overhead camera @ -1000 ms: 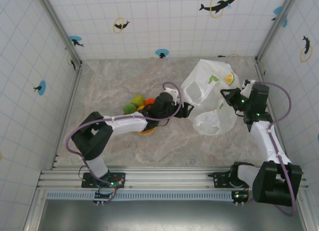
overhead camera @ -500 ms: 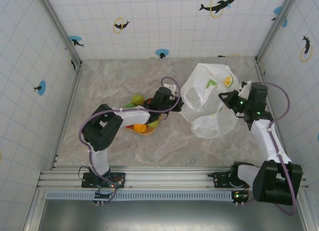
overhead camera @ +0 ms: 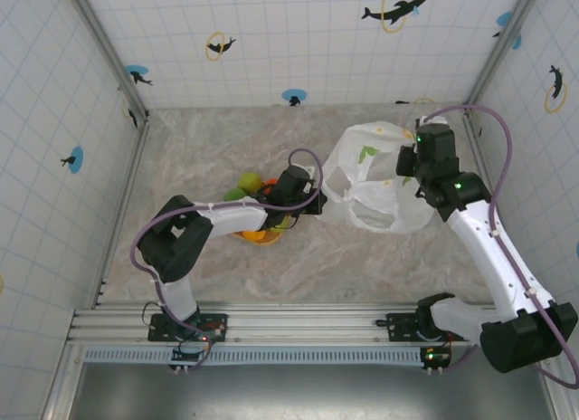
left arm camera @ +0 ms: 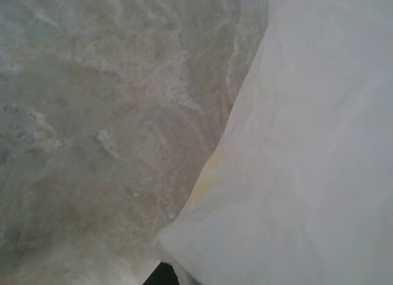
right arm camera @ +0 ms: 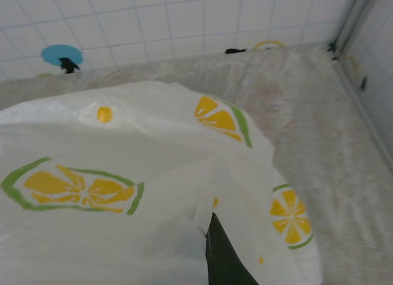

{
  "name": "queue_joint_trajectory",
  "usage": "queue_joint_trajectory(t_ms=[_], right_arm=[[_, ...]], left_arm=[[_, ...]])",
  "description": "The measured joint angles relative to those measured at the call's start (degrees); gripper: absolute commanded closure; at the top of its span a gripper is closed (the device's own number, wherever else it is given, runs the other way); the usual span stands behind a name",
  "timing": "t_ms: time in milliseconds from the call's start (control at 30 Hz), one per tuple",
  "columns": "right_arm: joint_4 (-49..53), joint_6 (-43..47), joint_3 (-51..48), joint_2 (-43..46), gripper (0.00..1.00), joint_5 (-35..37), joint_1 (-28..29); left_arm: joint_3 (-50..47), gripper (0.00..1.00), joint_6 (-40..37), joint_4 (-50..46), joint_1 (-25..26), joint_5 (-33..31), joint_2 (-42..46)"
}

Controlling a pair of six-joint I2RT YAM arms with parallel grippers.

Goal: Place the fruits into the plastic bag

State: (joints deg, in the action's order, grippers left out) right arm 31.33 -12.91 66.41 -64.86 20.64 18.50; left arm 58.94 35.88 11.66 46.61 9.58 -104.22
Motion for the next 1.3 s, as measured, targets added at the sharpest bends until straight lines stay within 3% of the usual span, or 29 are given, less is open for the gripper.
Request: queue_joint_trajectory(t_ms=[167,200,267,333,467,633,867,1067,1300], right_arm=[[1.73,2.45,1.05,-0.11,1.00,5.49,0.52],[1.70,2.45,1.01,-0.17,1.00,5.09,0.55],[1.31,1.88,0.72,-0.50,1.00,3.06,0.57],[0.13,0.90,-0.52,-0.79,1.00,0.28,0.57],[-1.68,-1.81,-5.49,-2.23,1.00,-6.49,0.48],[-2.36,-4.39,-7.30,-3.37,1.00,-13.09,-0.68],[-5.33,-7.89,-7.72,-3.48,1.00,-20.44,-1.86],[-6.51,-10.08,-9.62,-3.98,1.00,-21.84,-2.03],[-7.45,-10.71,-10.03,-4.96,1.00,-22.14,-2.19]], left_arm=[[-0.68,1.00,-0.09,-2.23,0.17,0.26,0.00],[-0.92,0.96,-0.09,-2.21,0.22,0.50,0.00],[-1.57,0.73,-0.57,-2.12,0.22,1.57,0.00],[-2.16,0.61,-1.14,-2.05,0.22,2.71,0.33],[-2.34,0.45,-2.01,-1.75,0.22,4.61,2.40],[-2.34,0.31,-4.57,-1.84,0.22,4.50,5.97],[-2.34,0.28,-7.63,-1.95,0.22,1.31,8.15],[-6.03,0.27,-8.79,-1.99,0.52,-2.05,12.04],[-12.72,0.25,-15.37,-2.67,5.77,-8.92,23.02]])
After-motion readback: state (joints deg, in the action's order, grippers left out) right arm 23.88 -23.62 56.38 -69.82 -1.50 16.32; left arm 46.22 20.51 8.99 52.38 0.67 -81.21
